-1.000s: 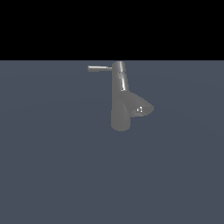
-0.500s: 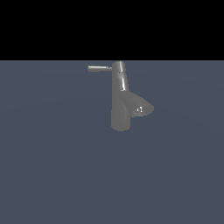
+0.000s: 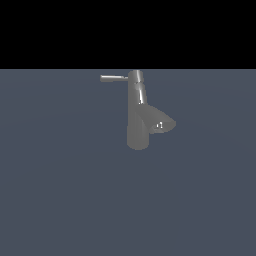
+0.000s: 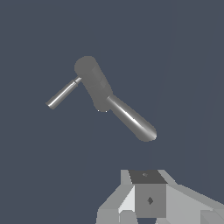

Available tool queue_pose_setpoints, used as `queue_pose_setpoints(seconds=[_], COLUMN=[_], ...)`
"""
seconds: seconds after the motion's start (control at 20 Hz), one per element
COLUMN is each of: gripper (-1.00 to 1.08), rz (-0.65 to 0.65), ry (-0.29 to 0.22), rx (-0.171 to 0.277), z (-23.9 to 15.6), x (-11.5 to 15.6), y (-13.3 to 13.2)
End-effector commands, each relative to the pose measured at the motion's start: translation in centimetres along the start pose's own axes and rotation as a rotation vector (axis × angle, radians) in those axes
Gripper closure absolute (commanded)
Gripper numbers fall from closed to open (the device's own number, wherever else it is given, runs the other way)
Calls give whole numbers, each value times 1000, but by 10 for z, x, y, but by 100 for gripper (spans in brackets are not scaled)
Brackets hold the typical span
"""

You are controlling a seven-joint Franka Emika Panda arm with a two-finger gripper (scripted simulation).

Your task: Turn on the faucet by rotating a designated handle.

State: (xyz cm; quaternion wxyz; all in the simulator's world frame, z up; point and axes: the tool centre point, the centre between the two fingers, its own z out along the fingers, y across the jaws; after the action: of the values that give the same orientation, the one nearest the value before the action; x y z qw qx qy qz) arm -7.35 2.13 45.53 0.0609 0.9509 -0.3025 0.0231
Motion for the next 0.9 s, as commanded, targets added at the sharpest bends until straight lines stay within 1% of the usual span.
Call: queue_pose_setpoints(seconds=[0.0,0.4,0.85], gripper=[108,108,108], rz=[50,203,377], ry=[0,-1,-10], rx=[-8,-26,-34], z=[9,44,92], x=[10,39,66], y=[-13,-54,-99])
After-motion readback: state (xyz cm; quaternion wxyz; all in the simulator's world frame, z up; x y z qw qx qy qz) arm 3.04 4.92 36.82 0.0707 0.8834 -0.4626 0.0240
